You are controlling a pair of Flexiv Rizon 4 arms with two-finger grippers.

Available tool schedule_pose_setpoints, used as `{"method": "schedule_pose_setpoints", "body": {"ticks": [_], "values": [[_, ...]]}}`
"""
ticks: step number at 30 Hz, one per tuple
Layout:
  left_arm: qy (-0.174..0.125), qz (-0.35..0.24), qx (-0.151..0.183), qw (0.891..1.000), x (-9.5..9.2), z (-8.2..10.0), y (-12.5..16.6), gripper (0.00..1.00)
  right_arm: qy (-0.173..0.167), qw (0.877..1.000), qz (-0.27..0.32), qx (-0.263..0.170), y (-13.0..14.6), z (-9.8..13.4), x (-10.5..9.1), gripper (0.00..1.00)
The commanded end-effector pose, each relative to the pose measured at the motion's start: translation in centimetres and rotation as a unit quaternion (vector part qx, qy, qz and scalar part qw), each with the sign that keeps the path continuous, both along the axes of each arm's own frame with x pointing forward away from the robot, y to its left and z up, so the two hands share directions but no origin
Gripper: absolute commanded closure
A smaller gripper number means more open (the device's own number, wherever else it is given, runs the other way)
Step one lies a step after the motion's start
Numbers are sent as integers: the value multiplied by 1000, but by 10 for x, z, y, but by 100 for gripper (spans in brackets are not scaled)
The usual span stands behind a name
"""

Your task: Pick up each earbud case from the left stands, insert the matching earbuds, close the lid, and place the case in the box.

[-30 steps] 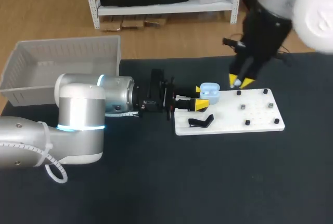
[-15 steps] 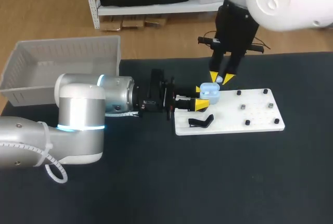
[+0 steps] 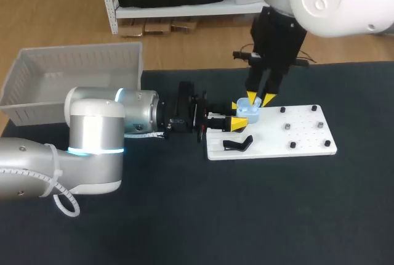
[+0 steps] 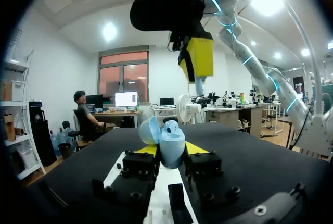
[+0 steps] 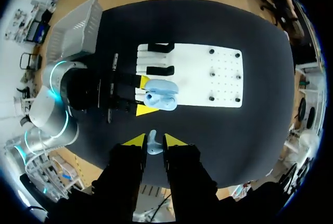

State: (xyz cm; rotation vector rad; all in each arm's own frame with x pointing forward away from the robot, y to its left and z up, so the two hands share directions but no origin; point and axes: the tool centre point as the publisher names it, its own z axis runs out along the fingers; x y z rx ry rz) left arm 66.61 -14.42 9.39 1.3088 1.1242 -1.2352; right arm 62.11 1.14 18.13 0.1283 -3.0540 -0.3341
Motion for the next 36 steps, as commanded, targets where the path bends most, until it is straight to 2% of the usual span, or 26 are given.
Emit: {"method": "schedule_pose_setpoints", "body": {"ticks": [1, 7, 14, 25, 36], "values": [[-1, 3, -1, 1000, -1, -1, 0, 100, 15, 999, 27, -18, 15, -4, 11, 100], [-1, 3, -1, 1000, -1, -1, 0, 100, 5, 996, 84, -38, 21, -4, 12, 100], [-1, 3, -1, 1000, -1, -1, 0, 100, -1, 993, 111, -51, 20, -6, 13, 100], [-1, 3, -1, 1000, -1, -1, 0, 100, -37, 992, 116, -44, 15, -9, 18, 100], [-1, 3, -1, 1000, -1, -1, 0, 100, -88, 985, 120, -82, 17, -13, 16, 100]]}}
